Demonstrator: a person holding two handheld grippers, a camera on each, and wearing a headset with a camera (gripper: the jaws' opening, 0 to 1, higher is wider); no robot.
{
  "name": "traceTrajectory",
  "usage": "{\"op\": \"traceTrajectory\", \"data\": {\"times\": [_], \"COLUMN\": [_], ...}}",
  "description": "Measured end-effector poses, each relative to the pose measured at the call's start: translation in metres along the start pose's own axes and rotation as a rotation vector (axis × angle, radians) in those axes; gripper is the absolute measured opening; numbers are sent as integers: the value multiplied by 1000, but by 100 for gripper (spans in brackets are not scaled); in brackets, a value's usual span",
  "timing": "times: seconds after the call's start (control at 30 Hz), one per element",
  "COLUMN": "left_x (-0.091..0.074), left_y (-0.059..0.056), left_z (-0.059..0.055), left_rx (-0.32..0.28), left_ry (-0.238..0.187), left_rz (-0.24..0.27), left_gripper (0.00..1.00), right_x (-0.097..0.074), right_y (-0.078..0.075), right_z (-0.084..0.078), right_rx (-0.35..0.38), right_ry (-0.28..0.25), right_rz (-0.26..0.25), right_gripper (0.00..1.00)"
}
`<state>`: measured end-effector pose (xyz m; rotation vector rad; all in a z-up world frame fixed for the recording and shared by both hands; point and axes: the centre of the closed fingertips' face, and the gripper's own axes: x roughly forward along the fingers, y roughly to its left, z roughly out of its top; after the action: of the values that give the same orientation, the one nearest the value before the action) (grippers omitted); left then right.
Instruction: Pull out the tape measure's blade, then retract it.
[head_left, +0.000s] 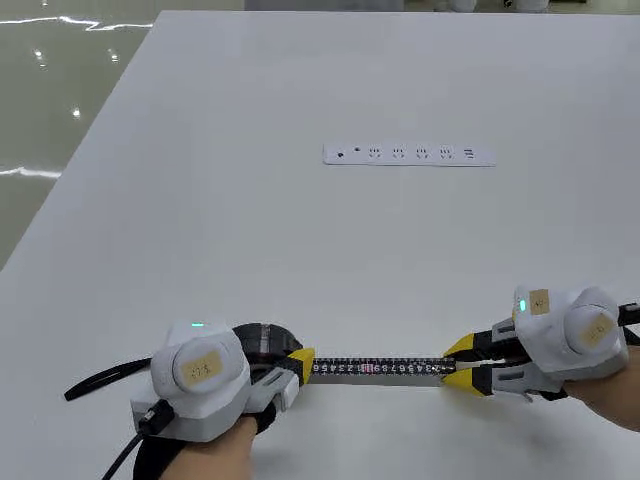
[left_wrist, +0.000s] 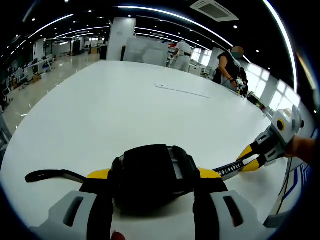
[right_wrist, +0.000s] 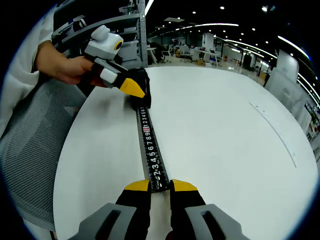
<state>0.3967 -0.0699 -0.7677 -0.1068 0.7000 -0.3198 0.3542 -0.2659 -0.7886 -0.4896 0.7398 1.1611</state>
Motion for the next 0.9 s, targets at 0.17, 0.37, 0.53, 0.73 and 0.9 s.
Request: {"op": "traceTrajectory", "data": {"times": [0.17,0.37,0.53,0.73,0.9], "left_x": [0,0,0,0,0], "left_y": [1,0,0,0,0], "left_z": [0,0,0,0,0], "left_rx": [-10,-7,-2,-2,-4], "left_ry": [-1,-2,0,-4,-2], "left_rz": [-3,-2,-6,-6,-10], "left_gripper": [60,60,60,60,60], "right_x": [5,10,18,27,35], "right_y": [0,2,5,8,12], "right_z": [5,9,15,25,34], "right_rx": [-4,-5,-7,-2,-5], "right_ry": [-3,-5,-18,-31,-40], "right_rz": [2,11,18,28,36], "right_gripper": [11,11,11,11,11]}}
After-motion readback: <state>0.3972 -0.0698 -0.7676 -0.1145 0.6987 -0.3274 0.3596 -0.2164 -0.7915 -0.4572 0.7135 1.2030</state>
